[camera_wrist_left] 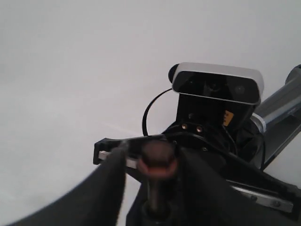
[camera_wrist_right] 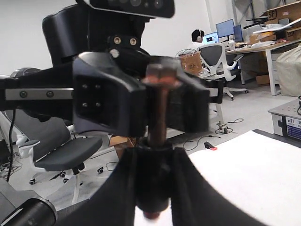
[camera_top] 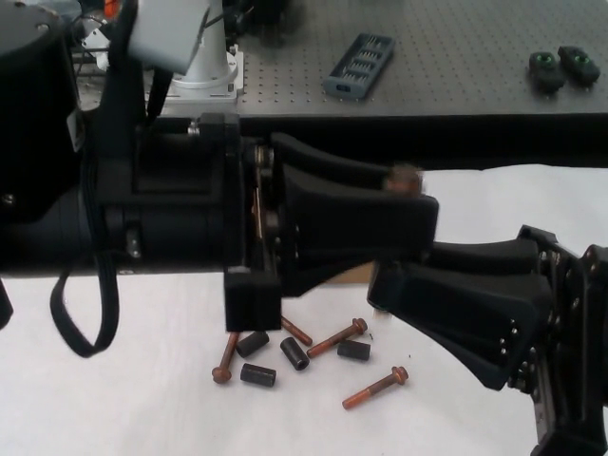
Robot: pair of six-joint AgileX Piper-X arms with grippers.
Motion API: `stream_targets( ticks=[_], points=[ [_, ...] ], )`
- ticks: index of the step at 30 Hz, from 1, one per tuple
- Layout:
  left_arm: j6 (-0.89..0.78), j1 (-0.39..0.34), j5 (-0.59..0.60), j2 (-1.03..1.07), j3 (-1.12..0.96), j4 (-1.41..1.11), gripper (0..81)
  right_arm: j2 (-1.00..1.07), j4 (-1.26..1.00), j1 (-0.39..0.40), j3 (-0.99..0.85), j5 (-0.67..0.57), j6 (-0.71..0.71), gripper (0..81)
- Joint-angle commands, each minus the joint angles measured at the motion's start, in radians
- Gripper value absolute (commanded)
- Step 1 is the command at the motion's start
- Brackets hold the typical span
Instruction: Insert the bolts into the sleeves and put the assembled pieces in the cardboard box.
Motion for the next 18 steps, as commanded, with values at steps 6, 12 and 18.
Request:
stream_targets(
  ticks=[6,12,18],
  points=[
    [-0.103,-0.004,-0.099,-0.003,-0.003,-0.011,44.5,0.000,-0.024,-0.004,-0.014,0.007,0.003,3.7],
    [-0.169,0.020,-0.212,-0.004,-0.003,-0.011,43.1,0.000,0.042,-0.013,-0.046,0.084,0.003,3.7],
    [-0.329,0.136,-0.249,-0.039,-0.003,-0.011,41.9,0.003,0.308,-0.104,-0.156,0.095,-0.022,3.7]
  ],
)
